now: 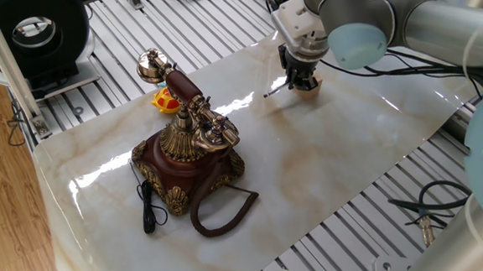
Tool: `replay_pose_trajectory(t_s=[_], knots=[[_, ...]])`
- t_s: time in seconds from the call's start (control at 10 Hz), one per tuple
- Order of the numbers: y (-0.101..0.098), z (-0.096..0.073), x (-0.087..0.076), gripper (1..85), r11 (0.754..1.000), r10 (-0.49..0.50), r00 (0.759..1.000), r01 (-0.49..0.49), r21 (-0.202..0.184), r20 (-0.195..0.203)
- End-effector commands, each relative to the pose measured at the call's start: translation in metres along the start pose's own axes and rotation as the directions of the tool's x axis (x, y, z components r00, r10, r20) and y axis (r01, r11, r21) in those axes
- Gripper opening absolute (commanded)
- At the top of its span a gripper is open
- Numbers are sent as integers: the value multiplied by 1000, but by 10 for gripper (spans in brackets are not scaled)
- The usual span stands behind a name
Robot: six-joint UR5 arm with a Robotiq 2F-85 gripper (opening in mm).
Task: Dial a number on an old rotary phone
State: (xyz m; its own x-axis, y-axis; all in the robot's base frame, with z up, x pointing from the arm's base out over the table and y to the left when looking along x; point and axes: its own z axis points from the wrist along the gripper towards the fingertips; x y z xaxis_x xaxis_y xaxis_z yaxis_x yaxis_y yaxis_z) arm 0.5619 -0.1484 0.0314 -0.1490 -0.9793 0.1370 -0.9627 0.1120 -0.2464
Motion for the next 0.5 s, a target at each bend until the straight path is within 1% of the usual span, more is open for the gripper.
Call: replay_pose_trajectory(t_s=[0.0,0.4], knots=[[0,-1,-1,347,1000,6,1000,-6,-1,12],[1,-2,-1,380,1000,4,1000,-3,-5,13]])
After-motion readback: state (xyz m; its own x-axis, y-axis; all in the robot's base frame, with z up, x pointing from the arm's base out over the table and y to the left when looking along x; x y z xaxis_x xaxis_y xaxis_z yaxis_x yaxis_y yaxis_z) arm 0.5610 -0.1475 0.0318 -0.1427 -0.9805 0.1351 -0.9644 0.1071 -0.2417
